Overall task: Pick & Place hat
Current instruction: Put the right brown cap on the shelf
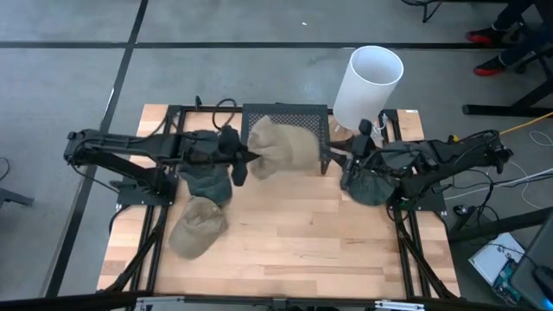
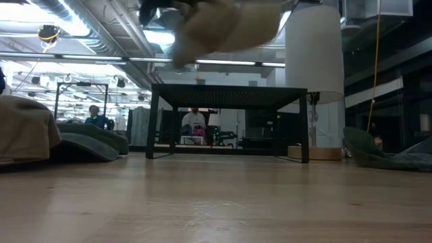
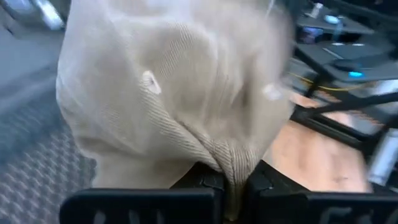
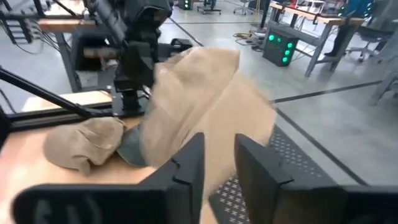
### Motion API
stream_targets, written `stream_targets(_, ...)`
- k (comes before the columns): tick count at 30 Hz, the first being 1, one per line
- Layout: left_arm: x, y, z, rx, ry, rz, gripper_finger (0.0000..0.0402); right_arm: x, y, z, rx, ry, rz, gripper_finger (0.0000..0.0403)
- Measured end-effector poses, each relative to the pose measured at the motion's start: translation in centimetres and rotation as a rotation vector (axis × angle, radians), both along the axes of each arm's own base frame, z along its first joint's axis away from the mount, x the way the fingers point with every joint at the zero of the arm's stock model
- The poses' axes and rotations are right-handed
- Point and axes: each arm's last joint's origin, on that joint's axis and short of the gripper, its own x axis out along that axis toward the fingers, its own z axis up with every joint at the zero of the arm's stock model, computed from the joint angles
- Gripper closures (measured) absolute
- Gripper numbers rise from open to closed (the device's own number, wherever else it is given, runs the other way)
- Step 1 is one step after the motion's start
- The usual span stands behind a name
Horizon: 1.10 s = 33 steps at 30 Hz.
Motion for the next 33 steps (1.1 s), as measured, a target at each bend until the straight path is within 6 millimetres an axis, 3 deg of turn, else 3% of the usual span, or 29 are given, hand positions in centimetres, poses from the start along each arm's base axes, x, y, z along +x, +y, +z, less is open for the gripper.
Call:
stream_targets(5,-1.0,1.3,0.2,-0.295,-0.01,-0.144,0.0398,0.9,-1.0,-0.4,0.001,0.016,-0.049,0.0241)
stream_targets(8,-1.4,2.2,-0.3,-0.544,0.045,-0.228,0.0398,1.8,-1.1,-0.8,0.023,0.026,0.011,0.0208)
stream_targets(11,-2.0,3.1,-1.0,-0.774,0.131,-0.202,0.0398,3.2,-0.8,-1.4,0.036,0.05,0.115,0.0187)
stream_targets(15,-2.6,3.7,-1.5,-0.922,0.195,-0.167,0.0398,5.4,-0.1,-2.9,0.049,0.087,0.167,0.0177)
stream_targets(19,-3.0,3.8,-1.0,-0.975,0.19,-0.159,0.0398,7.7,0.6,-4.4,0.066,0.096,0.175,0.0182)
stream_targets(25,-3.2,2.9,1.6,-0.914,0.148,-0.229,0.0398,10.6,1.5,-5.8,0.025,0.054,0.203,0.0196)
stream_targets(33,-2.8,0.4,3.0,-0.799,0.148,-0.346,0.0398,12.5,2.1,-6.0,-0.038,-0.048,0.297,0.0201)
